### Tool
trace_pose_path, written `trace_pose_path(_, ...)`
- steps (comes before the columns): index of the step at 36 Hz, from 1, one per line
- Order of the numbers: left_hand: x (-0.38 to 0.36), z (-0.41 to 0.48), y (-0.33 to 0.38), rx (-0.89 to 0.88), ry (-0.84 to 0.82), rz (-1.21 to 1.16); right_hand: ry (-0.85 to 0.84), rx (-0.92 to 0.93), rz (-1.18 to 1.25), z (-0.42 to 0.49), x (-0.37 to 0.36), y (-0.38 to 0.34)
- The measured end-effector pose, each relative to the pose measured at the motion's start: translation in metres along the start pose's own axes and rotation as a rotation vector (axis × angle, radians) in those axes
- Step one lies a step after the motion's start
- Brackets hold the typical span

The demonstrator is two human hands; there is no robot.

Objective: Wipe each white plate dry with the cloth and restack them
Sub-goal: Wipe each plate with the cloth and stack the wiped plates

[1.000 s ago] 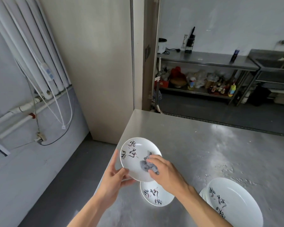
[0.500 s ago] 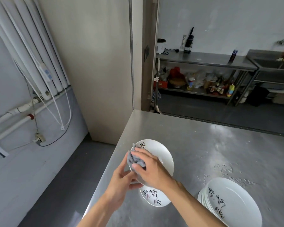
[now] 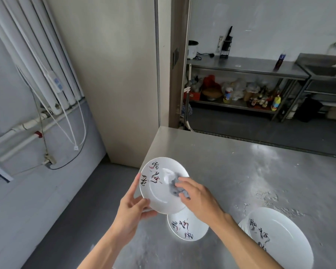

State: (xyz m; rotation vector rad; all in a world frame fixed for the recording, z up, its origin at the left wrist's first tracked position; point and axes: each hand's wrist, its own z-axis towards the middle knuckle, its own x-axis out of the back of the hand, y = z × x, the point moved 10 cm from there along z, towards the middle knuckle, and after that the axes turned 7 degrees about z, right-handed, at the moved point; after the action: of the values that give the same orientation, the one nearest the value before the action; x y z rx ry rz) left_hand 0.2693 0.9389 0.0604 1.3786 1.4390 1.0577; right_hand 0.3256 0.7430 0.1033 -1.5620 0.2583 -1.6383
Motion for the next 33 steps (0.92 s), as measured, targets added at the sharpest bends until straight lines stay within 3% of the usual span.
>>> trace_pose_path(4, -0.004, -0.003, 0.002, 0.015, -0.013, 0.02, 0.142, -0.055, -0.052, 0.009, 0.02, 0.018)
trace_pose_path(9, 0.004, -0.002, -0.005, 0.063, 0.052, -0.022, 0.272, -0.309, 0.131, 0.0, 0.031, 0.06)
trace_pose_path(13, 0.01, -0.002, -0.01, 0.114, 0.122, -0.199, 0.247, -0.37, 0.227, -0.015, 0.022, 0.072)
trace_pose_path(19, -0.004, 0.0, -0.01, 0.14, 0.058, -0.324, 0.069, -0.134, 0.29, -0.022, -0.004, 0.033)
trace_pose_path(22, -0.018, 0.001, -0.01, 0.151, -0.02, -0.345, 0.114, 0.011, 0.183, -0.022, -0.004, 0.014)
trace_pose_path(26, -0.024, 0.001, -0.014, 0.184, -0.071, -0.313, 0.143, 0.066, 0.157, -0.024, -0.001, 0.011)
trace_pose_path(30, -0.015, 0.004, -0.023, 0.183, 0.017, -0.05, 0.092, 0.049, 0.1, -0.019, -0.001, 0.015)
trace_pose_path(33, 0.0, 0.002, 0.006, -0.108, 0.155, 0.528, 0.015, 0.003, 0.104, -0.017, -0.007, 0.021)
